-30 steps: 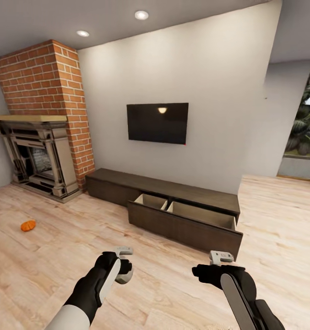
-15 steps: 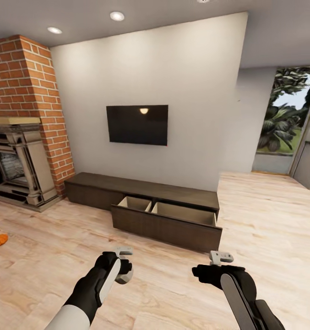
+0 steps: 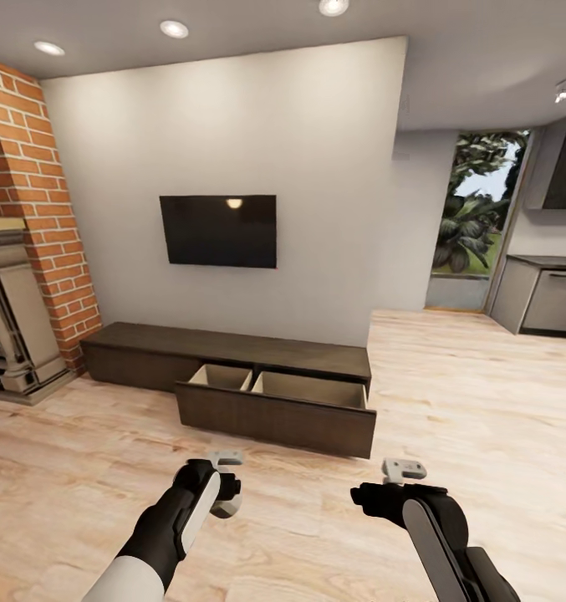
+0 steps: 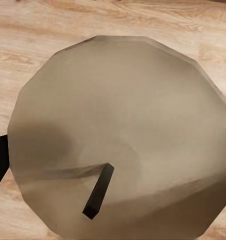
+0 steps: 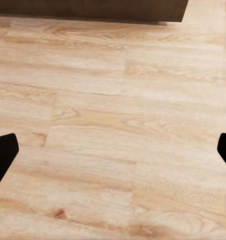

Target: Place each of the two pumpkins and all three candles from the living room inside a cabinet in the living room (use any cabinet), then make sure every cabinet is closed, and position the cauldron so it is next to a table in the living room.

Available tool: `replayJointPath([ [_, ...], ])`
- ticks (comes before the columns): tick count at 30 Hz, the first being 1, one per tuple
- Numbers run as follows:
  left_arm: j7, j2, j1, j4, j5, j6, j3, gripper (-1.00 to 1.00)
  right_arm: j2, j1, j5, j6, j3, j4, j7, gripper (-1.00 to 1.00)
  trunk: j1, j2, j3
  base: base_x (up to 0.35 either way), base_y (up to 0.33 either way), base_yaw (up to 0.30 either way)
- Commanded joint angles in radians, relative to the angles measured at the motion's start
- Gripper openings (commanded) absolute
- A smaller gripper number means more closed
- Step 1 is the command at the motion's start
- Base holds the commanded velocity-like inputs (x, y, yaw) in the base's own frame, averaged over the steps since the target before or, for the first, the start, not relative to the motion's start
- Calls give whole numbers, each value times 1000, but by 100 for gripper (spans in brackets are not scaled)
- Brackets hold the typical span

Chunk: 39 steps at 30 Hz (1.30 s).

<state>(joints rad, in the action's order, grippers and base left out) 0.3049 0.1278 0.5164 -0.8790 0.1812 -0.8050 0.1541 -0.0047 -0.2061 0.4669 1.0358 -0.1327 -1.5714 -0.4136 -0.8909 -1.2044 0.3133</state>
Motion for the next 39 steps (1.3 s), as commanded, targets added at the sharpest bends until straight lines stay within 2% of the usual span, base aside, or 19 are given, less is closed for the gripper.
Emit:
replayJointPath([
  [1,8,-1,1,-1,4,-5,2,-100,0,-1,9,3,-2,-1,-10,100,4,6,-2,0,0,-98],
  [13,8,-1,1,-1,4,-5,2,-100,0,-1,7,3,-1,-1,-10,100,50,90,-41,0,0,-43],
  [26,7,-1,1,-1,4,-5,2,-100,-1,-1,8,3,2,0,-10,100,50,90,-49,11,0,-254],
  [31,8,-1,1,-1,3,5,2,-100,-3,-1,8,2,2,1,-10,100,50,90,-49,250,0,-246],
  [39,8,-1,1,0,3,13,2,-100,-6,-1,-4,1,0,1,-9,100,50,90,-49,322,-30,-36],
])
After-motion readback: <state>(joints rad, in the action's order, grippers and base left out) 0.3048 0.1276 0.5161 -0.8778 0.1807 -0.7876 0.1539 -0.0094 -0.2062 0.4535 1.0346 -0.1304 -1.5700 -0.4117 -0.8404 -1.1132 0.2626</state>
